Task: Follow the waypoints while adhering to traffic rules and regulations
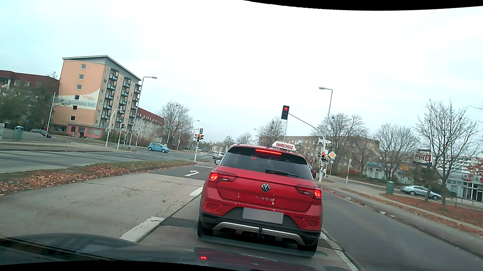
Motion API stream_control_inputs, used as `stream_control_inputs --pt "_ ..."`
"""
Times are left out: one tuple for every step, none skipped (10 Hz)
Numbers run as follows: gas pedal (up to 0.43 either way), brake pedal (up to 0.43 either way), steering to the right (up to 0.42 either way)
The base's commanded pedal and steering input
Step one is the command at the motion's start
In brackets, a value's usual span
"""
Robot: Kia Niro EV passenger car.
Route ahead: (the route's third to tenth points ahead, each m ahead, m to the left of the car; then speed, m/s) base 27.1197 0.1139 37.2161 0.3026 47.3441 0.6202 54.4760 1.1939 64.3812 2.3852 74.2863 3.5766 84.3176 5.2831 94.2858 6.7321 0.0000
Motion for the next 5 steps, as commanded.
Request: stream_control_inputs --pt "0.000 0.396 -0.013" --pt "0.000 0.402 -0.013" --pt "0.000 0.402 -0.014" --pt "0.000 0.402 -0.013" --pt "0.000 0.409 -0.013"
